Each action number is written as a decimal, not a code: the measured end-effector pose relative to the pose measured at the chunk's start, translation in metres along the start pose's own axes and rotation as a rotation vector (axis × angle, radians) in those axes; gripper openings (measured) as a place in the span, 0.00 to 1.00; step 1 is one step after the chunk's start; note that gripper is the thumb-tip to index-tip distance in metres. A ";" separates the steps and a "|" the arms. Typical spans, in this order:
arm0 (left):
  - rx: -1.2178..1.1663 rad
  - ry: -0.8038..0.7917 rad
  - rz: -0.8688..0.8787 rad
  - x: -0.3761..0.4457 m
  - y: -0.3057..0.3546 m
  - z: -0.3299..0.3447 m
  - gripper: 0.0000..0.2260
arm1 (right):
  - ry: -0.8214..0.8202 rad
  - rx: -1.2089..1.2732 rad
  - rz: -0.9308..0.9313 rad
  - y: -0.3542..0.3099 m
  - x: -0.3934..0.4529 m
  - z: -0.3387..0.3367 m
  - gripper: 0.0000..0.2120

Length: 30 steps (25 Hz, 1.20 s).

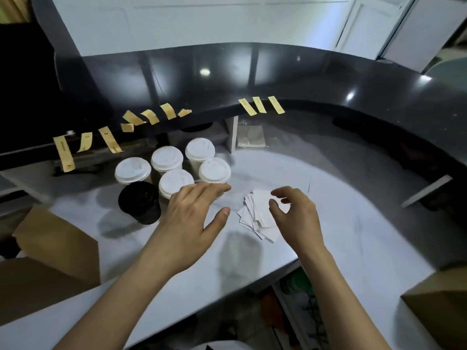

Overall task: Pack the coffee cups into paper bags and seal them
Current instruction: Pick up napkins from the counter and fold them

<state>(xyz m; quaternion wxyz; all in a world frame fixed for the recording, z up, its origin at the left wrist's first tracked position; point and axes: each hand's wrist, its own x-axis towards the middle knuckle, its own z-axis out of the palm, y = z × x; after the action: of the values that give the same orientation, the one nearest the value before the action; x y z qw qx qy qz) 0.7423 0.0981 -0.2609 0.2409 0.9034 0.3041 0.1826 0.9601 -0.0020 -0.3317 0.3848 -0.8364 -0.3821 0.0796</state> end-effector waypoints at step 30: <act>-0.192 -0.132 -0.208 0.028 -0.009 0.064 0.13 | -0.070 -0.462 0.106 0.024 0.042 0.034 0.09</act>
<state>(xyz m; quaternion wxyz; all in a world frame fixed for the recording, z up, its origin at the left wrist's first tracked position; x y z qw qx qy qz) 0.7893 0.1014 -0.3132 0.3632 0.8500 0.3606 0.1252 0.9889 0.0373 -0.3650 0.1652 -0.9179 -0.3587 0.0391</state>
